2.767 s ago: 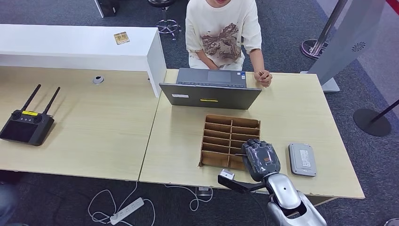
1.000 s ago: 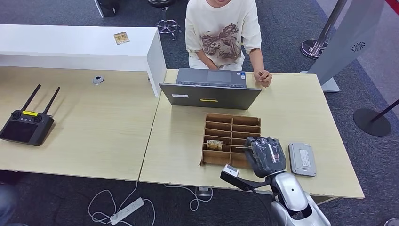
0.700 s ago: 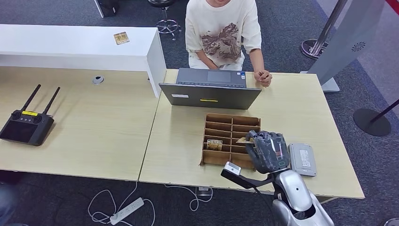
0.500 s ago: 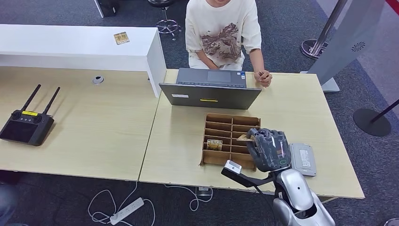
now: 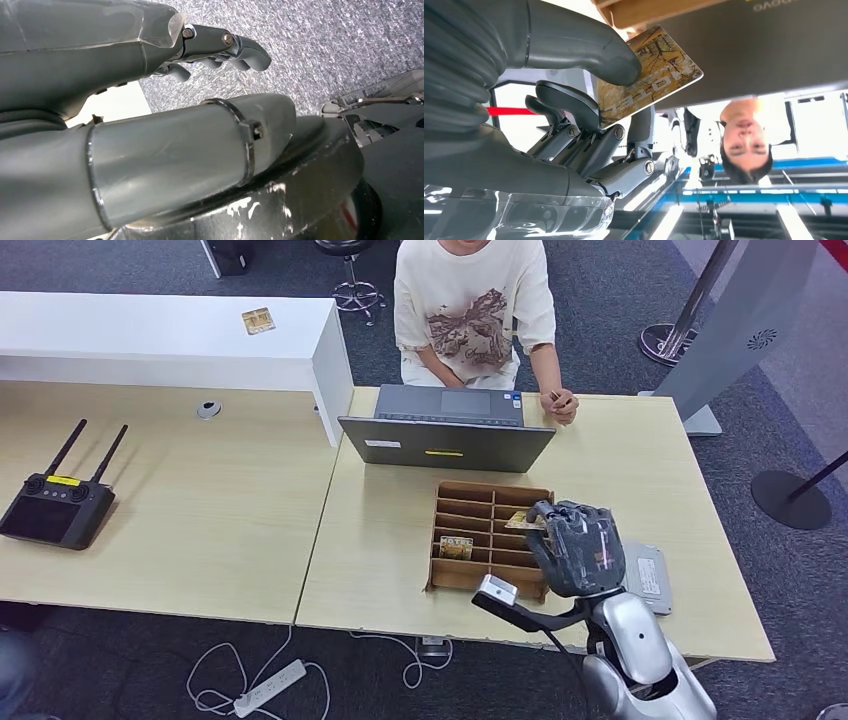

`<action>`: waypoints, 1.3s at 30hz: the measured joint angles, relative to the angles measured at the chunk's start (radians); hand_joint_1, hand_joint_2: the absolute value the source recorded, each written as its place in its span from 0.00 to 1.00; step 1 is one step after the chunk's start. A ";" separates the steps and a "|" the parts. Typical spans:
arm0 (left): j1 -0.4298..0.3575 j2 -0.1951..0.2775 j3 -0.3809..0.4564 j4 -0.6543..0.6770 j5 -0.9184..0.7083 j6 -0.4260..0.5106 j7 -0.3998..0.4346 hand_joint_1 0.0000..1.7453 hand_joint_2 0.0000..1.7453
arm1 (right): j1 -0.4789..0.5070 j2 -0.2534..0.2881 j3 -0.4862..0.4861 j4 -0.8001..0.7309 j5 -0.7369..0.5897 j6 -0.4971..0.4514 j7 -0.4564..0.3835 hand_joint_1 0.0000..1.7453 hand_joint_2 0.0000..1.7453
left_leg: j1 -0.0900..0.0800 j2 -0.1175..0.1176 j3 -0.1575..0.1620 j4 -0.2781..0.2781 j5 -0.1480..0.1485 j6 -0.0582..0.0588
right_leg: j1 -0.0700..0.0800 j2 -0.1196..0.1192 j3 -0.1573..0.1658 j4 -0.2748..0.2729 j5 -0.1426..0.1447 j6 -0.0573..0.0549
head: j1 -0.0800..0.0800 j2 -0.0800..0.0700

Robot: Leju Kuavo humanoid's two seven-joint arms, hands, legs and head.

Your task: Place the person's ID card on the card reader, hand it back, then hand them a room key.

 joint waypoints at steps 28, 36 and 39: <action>-0.001 -0.001 0.000 0.000 -0.011 0.003 -0.006 0.00 0.00 | -0.223 0.048 0.000 0.086 -0.056 -0.037 -0.053 1.00 1.00 | 0.000 0.000 0.000 0.000 0.001 -0.001 | 0.000 0.000 0.000 0.000 0.000 0.000 | 0.000 0.000; -0.001 -0.001 0.000 0.000 -0.016 0.002 -0.006 0.00 0.00 | -0.319 0.079 0.001 0.152 -0.074 -0.029 -0.062 1.00 1.00 | 0.000 0.000 0.000 0.000 0.001 -0.001 | 0.000 0.000 0.000 0.000 0.000 0.000 | 0.000 0.000; -0.002 -0.001 0.000 0.000 -0.019 0.000 -0.006 0.00 0.00 | -0.352 0.090 0.001 0.178 -0.082 -0.020 -0.063 1.00 1.00 | 0.000 0.000 0.000 0.000 0.001 -0.001 | 0.000 0.000 0.000 0.000 0.000 0.000 | 0.000 0.000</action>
